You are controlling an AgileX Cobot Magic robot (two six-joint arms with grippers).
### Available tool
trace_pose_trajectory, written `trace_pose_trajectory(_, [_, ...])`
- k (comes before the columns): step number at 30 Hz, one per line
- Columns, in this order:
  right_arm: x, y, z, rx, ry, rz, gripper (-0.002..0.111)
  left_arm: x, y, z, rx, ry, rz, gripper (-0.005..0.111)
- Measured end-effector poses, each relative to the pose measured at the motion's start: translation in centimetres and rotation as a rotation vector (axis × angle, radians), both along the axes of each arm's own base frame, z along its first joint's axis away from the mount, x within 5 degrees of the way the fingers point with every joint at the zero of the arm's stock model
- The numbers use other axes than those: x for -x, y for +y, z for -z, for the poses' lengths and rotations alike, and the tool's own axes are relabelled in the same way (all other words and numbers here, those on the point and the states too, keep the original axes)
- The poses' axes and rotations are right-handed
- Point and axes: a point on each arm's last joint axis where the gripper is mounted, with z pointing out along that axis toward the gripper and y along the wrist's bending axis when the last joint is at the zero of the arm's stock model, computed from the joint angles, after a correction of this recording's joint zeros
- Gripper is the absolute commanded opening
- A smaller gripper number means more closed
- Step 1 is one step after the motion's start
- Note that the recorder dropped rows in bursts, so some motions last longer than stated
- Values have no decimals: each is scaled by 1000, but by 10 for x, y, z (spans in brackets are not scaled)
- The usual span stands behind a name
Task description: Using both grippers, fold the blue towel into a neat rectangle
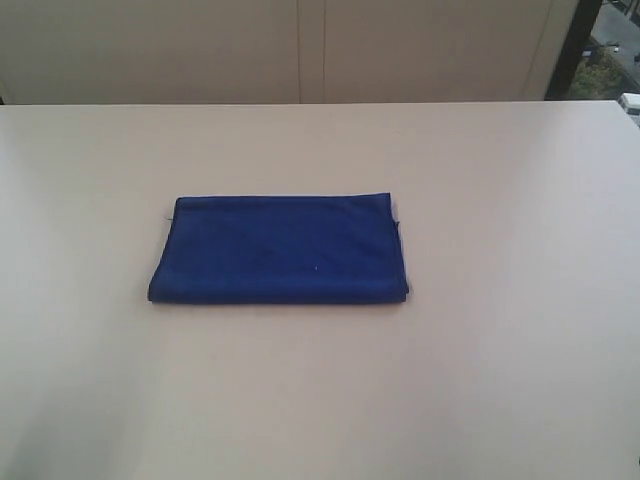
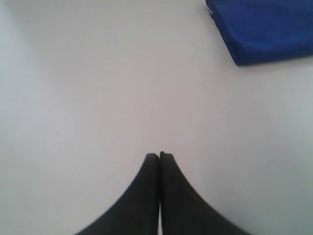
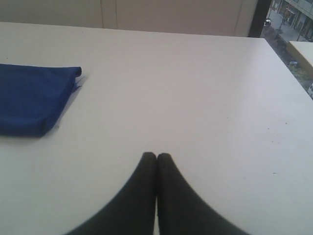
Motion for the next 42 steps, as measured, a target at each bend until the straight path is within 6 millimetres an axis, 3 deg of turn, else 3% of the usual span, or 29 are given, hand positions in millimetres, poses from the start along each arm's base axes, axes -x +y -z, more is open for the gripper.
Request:
trace_pose_trajectory(17, [0,0,0,0,0,0,0,-4,3,-3,112,-62,-86,0])
trace_pose_trajectory(42, [0,0,0,0,0,0,0,-4,3,-3,118,-62,-89,0])
